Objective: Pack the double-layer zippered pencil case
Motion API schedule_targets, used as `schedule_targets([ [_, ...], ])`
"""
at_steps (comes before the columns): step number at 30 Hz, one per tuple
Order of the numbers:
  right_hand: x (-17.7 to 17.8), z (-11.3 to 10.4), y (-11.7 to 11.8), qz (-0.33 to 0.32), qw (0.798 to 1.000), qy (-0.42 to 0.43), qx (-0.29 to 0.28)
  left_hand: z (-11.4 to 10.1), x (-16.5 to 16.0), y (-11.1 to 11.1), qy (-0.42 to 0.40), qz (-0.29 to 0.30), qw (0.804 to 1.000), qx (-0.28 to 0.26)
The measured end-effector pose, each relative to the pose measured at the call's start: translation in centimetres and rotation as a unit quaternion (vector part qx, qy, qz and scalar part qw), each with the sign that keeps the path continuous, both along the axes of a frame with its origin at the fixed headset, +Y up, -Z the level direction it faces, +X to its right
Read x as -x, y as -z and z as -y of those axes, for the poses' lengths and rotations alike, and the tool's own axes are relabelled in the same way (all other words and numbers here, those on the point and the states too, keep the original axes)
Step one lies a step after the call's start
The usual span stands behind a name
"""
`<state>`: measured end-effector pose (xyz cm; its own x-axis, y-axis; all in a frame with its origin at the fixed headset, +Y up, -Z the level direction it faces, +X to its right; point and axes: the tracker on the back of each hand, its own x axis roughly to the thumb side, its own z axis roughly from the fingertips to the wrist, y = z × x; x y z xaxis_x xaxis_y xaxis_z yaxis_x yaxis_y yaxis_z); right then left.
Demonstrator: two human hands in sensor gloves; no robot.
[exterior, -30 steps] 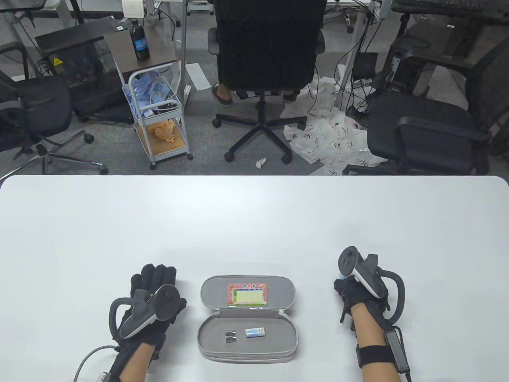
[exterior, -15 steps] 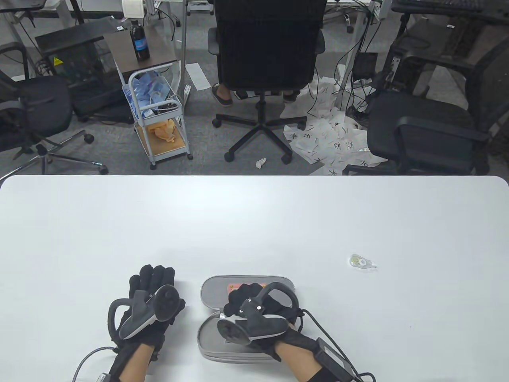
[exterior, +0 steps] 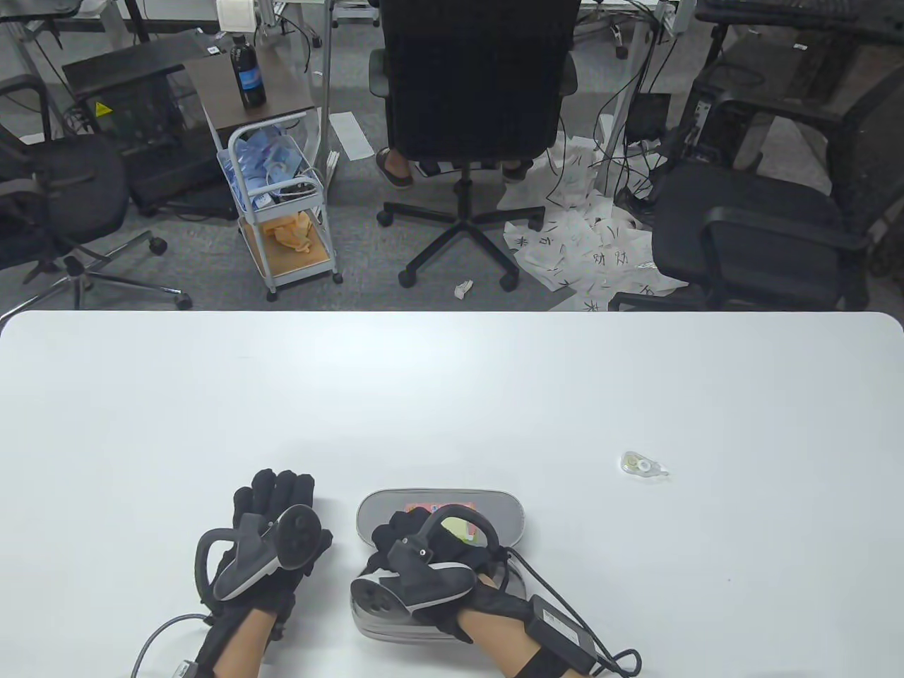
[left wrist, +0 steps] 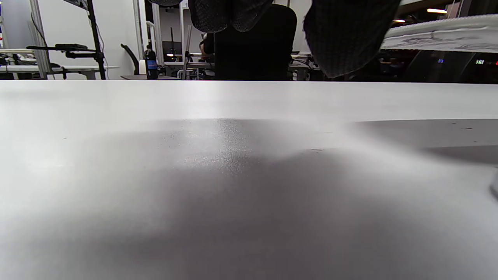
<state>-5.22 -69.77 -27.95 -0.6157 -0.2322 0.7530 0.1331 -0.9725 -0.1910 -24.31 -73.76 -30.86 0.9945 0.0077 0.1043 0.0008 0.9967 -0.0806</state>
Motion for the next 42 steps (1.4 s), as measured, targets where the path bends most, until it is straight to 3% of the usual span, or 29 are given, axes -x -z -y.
schedule_targets([
  [4,-5.7,-2.6,2.4,0.087,0.992,0.087,0.008,0.0,0.1,0.0,-0.003,-0.002,1.0,0.002],
  [7,-12.3,-2.6,5.4,0.198,0.968,0.157,0.002,0.0,0.1,0.0,-0.004,-0.003,1.0,0.002],
  [11,-22.0,-0.4,9.4,0.354,0.914,0.197,-0.019,0.0,0.1,0.1,-0.001,-0.004,1.0,0.004],
  [13,-25.4,0.9,10.8,0.409,0.893,0.185,0.01,0.0,0.1,0.0,-0.001,-0.005,1.0,0.005],
  [19,-30.2,5.4,13.3,0.515,0.841,0.05,0.158,0.1,0.4,0.1,-0.005,-0.012,1.0,0.007],
  [21,-30.4,6.3,13.6,0.521,0.836,0.041,0.166,0.1,0.5,0.1,-0.004,-0.013,1.0,0.008],
  [25,-30.2,7.2,14.1,0.522,0.836,0.003,0.169,0.2,0.5,0.1,0.0,-0.014,1.0,0.012],
  [31,-29.1,6.6,14.6,0.492,0.866,-0.03,0.082,0.2,0.4,0.1,-0.002,-0.009,1.0,0.015],
  [35,-28.6,6.4,14.5,0.475,0.874,-0.061,0.077,0.2,0.3,0.2,-0.004,-0.004,1.0,0.009],
  [38,-27.6,5.3,13.5,0.439,0.896,0.003,0.064,0.3,0.3,0.2,-0.005,-0.005,1.0,0.011],
  [42,-23.7,2.2,11.1,0.35,0.931,0.094,0.043,0.3,0.2,0.2,-0.004,-0.004,1.0,0.012],
])
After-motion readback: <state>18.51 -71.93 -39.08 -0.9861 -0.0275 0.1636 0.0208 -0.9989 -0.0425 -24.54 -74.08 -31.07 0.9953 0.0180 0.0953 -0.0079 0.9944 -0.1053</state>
